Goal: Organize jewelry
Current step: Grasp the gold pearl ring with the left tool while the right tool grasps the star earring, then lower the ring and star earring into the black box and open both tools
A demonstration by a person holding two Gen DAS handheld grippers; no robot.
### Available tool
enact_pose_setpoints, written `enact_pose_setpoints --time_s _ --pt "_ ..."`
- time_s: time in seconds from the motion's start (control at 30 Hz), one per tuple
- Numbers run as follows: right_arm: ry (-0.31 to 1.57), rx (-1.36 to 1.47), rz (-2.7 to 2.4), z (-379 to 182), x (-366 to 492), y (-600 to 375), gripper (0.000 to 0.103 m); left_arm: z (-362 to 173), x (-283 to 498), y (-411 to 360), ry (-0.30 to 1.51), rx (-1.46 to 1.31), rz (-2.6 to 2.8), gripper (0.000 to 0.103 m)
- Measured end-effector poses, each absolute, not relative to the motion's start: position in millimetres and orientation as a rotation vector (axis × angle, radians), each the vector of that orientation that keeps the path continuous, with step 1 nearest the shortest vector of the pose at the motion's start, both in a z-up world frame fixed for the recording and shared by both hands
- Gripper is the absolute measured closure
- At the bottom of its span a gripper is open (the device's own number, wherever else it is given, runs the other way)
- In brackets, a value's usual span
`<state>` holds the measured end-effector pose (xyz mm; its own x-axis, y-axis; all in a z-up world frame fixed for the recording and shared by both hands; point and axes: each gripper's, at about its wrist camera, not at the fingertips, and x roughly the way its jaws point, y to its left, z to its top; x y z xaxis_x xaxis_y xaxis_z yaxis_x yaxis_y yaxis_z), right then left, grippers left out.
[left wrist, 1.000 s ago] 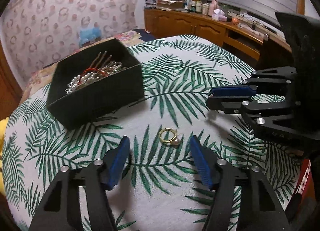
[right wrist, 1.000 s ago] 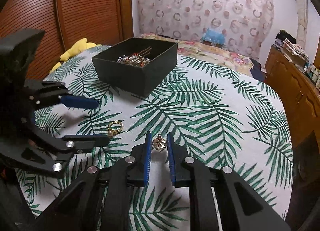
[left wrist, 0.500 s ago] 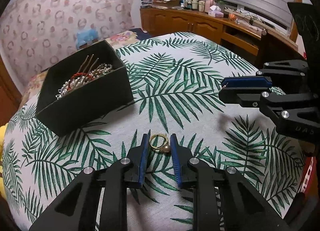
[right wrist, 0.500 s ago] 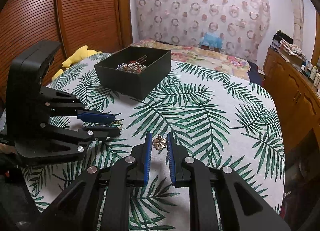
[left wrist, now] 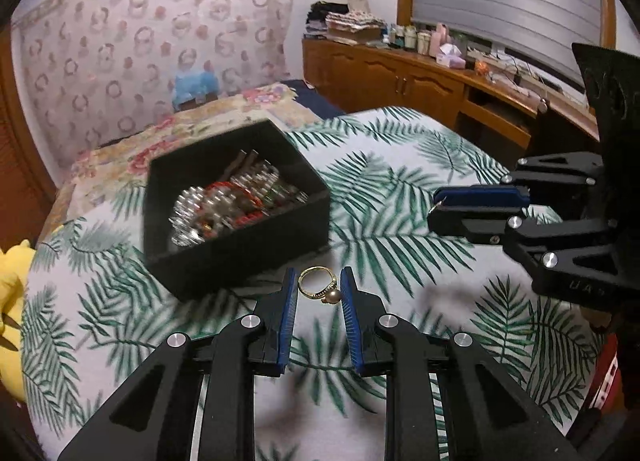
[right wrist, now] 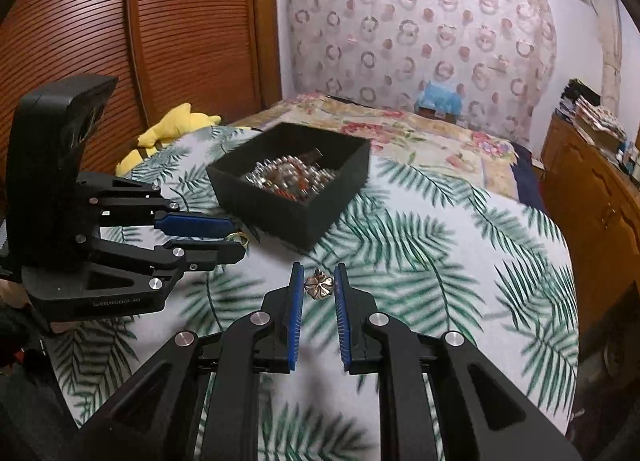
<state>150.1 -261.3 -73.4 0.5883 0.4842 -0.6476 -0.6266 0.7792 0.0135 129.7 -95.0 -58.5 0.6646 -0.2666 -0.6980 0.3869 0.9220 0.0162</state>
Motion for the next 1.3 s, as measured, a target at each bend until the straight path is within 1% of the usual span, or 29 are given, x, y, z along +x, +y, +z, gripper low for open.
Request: enact_pose_setpoints --time_s 0.37,0.57,0.87,0.93,0.97,1.3 --pt "0.656 -0.253 0.718 -51.9 189.7 -214.6 0.086 -33.1 158.5 -57.5 0.705 0.124 -0.322 0.083" --pt "0.657 -0.257 0.736 -50.2 211.1 -198.6 0.086 -26.5 176.3 -39.7 0.698 0.111 -0.298 0.083" --pt "0.686 -0.216 0.735 -67.4 237.6 -189.2 0.085 -30.7 195.3 -25.3 0.711 0.094 -0.281 0.083" --pt "0.685 -0.201 0.725 -69.5 239.2 -190.9 0.08 -31.9 199.2 -24.8 0.715 0.096 -0.279 0.083" --pt "0.684 -0.194 0.726 -70.0 239.7 -191.9 0.079 -32.0 200.7 -24.8 0.715 0.096 -0.278 0.083" --pt "0.664 -0.157 0.705 -63.7 242.6 -204.8 0.079 -36.1 231.8 -21.0 0.733 0.101 -0.248 0.082"
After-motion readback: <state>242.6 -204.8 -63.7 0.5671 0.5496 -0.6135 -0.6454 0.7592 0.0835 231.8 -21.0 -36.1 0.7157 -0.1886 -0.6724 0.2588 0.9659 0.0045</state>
